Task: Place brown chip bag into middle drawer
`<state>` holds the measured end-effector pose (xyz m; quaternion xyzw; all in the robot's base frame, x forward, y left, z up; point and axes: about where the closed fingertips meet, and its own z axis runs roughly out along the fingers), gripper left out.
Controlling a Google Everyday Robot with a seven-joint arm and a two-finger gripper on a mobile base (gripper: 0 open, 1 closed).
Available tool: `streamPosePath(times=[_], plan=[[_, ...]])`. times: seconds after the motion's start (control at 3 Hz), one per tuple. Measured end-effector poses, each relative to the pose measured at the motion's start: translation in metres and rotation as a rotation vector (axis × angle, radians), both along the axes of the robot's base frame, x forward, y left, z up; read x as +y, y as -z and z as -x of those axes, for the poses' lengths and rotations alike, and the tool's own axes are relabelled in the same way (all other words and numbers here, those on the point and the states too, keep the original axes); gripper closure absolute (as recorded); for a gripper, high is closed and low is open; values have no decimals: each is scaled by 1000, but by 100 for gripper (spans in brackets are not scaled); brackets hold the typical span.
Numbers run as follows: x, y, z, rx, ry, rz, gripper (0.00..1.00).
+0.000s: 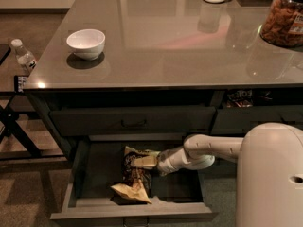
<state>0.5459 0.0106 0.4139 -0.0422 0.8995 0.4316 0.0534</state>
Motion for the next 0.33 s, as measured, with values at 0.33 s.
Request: streamPosePath(times=[0.33], plan=[[0, 0, 0, 0, 0, 0, 0]])
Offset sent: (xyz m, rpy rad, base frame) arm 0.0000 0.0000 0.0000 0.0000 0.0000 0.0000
